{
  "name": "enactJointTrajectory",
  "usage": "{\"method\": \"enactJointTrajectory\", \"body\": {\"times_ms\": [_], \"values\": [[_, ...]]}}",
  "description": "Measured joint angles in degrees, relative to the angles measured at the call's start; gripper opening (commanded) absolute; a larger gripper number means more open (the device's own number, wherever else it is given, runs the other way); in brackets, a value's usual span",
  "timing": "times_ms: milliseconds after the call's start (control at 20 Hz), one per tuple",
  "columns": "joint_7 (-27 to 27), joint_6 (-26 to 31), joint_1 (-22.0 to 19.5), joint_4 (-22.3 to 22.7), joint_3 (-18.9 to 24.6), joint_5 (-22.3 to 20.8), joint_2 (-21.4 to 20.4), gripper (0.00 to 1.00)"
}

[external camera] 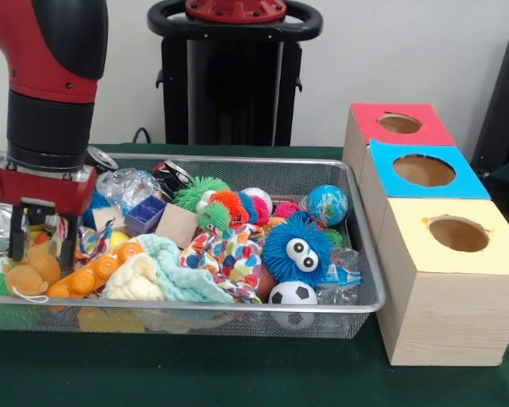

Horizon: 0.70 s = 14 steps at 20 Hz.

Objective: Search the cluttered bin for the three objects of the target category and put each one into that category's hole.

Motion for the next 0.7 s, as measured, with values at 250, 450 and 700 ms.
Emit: {"method": "enactJointTrajectory", "body": {"times_ms": [250, 450, 700], "values": [[0.00, 0.00, 0.10, -0.01, -0.07, -0.12, 0.54, 1.00], [0.00, 0.00, 0.75, -0.04, -0.57, -0.12, 1.17, 1.00], [0.00, -0.01, 1.92, -0.51, -1.12, -0.24, 1.93, 1.00]]}}
